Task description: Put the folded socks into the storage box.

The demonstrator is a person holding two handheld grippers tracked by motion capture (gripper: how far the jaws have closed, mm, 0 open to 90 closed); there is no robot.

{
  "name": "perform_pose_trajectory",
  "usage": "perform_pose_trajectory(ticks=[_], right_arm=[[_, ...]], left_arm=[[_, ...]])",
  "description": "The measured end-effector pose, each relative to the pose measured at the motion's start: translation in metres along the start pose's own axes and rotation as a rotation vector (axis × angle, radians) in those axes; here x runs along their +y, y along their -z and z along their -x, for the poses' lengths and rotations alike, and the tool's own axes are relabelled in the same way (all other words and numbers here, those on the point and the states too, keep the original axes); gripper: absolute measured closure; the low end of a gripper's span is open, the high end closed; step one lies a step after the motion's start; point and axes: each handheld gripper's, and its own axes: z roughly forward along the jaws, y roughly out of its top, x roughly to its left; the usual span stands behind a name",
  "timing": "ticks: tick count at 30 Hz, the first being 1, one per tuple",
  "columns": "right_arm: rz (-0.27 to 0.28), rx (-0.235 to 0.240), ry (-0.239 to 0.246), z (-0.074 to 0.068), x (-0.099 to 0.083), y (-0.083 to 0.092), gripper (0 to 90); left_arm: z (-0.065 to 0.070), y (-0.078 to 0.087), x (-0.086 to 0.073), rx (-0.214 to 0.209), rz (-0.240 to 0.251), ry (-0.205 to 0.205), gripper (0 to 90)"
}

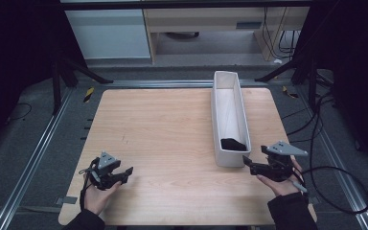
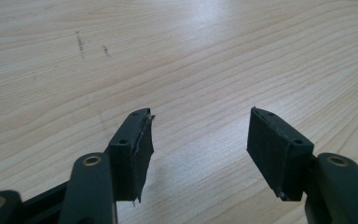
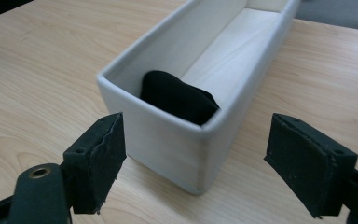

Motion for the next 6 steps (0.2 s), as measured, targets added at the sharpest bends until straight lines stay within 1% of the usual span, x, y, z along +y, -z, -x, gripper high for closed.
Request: perform_pose_trajectory(ticks=[3, 6], right_arm=[[-0.001, -0.039, -0.029, 0.006, -0.013, 0.003, 17.9], [-0.016, -0.057, -0.055, 0.012, -0.021, 0.005, 16.5]], left_arm=[[-0.006, 0.002, 0.000, 0.013, 0.002, 0.023, 37.3], [-0.013, 0.005, -0.002, 0.027, 0.004, 0.037, 36.4]])
